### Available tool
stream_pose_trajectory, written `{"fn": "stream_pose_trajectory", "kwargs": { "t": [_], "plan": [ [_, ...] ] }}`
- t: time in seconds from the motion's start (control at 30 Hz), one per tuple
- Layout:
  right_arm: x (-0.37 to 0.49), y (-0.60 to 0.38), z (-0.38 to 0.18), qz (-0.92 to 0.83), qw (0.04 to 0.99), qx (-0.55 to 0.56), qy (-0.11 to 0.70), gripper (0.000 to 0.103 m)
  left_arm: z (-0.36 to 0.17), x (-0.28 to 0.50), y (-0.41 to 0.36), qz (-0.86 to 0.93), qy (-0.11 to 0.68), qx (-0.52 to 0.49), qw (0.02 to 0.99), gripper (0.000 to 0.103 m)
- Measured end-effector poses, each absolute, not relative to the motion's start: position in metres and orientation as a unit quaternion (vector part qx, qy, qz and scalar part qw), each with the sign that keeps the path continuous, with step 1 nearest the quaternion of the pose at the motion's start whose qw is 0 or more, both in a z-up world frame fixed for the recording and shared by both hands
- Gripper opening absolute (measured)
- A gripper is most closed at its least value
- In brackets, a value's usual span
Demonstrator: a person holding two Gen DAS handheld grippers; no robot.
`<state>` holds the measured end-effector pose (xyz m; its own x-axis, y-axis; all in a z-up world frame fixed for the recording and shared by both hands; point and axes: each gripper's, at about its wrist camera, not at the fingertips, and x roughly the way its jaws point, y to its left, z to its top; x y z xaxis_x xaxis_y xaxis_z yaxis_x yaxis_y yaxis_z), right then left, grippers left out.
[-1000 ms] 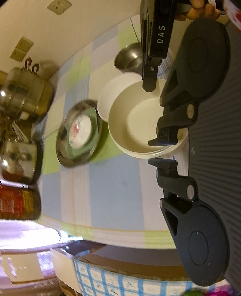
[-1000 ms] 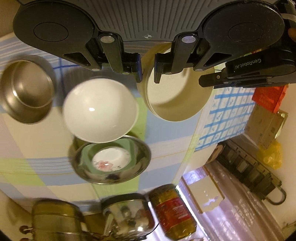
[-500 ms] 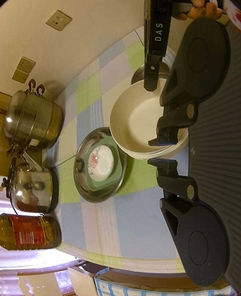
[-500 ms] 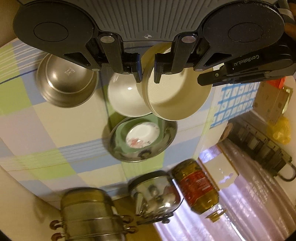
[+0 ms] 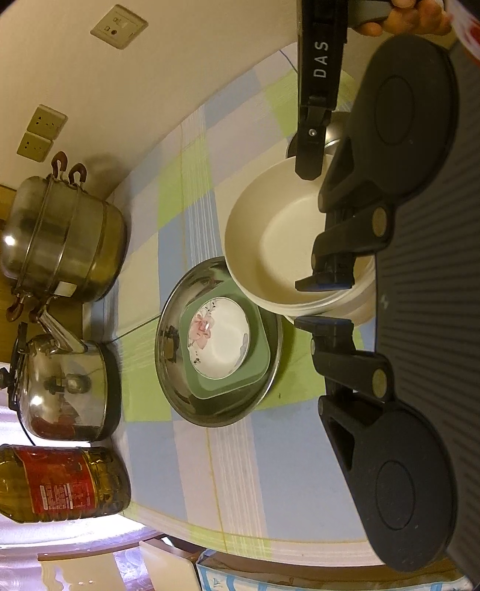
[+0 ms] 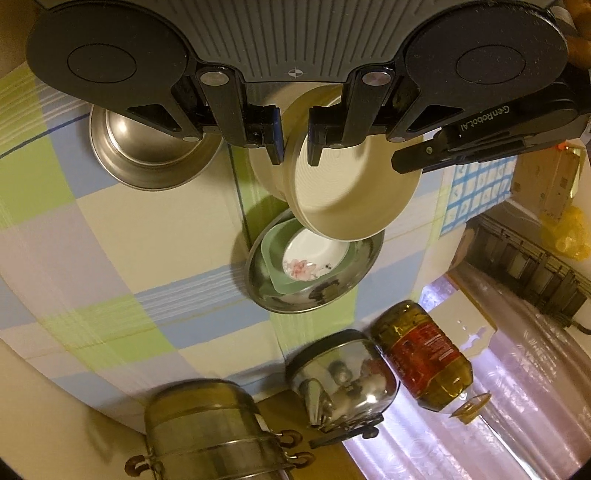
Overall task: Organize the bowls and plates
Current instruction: 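Carry the cream bowl with the right tool and lower it into the white ceramic bowl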
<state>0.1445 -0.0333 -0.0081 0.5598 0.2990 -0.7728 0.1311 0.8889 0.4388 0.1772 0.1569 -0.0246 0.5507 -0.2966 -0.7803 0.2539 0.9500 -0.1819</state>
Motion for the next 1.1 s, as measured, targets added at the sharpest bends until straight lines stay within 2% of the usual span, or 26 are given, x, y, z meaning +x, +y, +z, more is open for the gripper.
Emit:
{"fn": "stream_pose_trajectory", "kwargs": {
  "t": [1.1],
  "plan": [
    [0.155,-0.036,-0.04,0.044,0.827,0.244,0.504,0.013,-0.056,0.191,0.152,-0.142,0.487,-0.021,0.862,0.013]
  ]
}}
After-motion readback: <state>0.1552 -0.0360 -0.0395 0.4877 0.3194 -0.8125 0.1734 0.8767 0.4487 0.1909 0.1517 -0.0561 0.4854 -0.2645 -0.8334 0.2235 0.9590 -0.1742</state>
